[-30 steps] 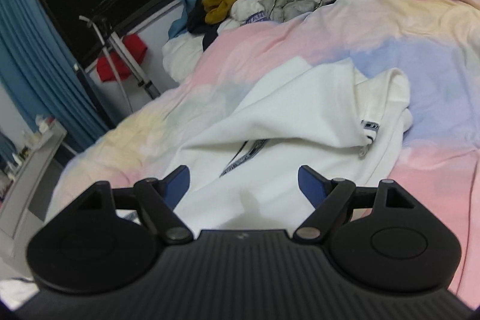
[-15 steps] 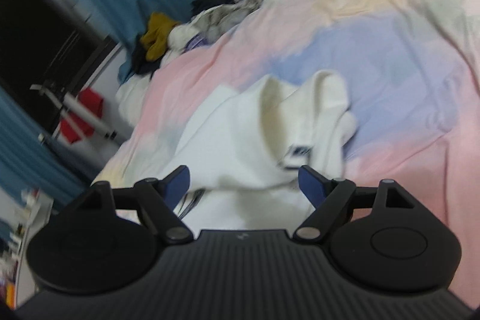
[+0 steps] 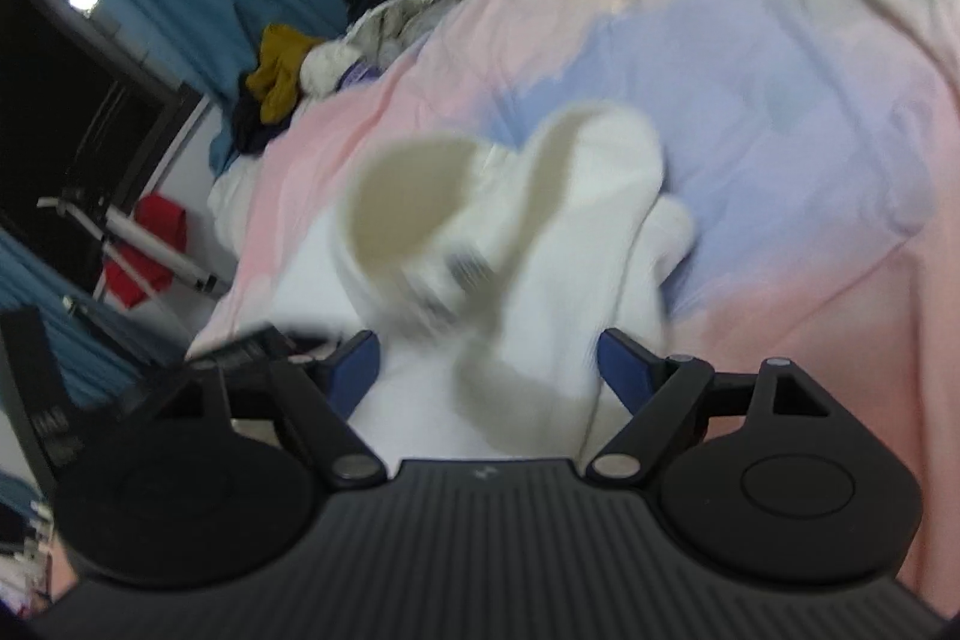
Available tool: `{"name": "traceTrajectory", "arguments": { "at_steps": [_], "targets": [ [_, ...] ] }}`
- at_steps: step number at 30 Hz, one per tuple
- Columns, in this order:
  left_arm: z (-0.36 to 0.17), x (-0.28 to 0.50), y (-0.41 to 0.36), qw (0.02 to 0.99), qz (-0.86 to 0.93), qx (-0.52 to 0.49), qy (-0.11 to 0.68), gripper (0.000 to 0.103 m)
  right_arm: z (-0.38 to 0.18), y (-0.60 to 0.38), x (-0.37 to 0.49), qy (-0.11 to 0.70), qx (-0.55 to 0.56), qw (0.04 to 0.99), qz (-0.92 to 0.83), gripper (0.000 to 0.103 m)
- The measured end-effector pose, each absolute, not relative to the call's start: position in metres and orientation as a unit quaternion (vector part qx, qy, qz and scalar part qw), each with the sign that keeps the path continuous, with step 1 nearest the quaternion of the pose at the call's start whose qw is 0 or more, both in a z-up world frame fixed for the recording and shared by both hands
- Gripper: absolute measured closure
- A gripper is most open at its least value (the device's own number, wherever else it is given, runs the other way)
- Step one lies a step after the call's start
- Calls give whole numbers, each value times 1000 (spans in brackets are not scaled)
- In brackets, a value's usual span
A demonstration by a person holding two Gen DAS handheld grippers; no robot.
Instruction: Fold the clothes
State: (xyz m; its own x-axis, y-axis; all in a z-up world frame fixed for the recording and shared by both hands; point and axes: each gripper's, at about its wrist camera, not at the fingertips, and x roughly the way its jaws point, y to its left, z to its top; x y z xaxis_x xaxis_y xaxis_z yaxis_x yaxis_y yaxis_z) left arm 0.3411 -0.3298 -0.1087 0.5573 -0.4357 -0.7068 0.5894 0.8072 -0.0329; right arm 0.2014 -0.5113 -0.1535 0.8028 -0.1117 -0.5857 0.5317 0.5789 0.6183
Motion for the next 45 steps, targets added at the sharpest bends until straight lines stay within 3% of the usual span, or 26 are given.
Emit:
{"name": "traceTrajectory", "arguments": {
  "at_steps": [5,13,17,27,31,45],
  "targets": [
    [-83,336,-237,887,-270,81,367,42,-145,-477,218,264,360,886,-123,20],
    [-101,314,-85,878,-208,91,421,40,-126,-414,237,260,282,923,26,20],
    [-113,292,-41,858,-238,87,446,40,-117,-358,250,259,174,945,102,22],
    [-117,233,-22,806,-339,160,459,40,-117,-284,263,288,65,927,231,22],
    [-116,225,-18,800,-350,172,456,40,-137,-270,262,356,19,906,228,22],
    [-92,301,-48,797,-351,120,476,41,-151,-276,246,430,-6,871,237,22]
  ]
}}
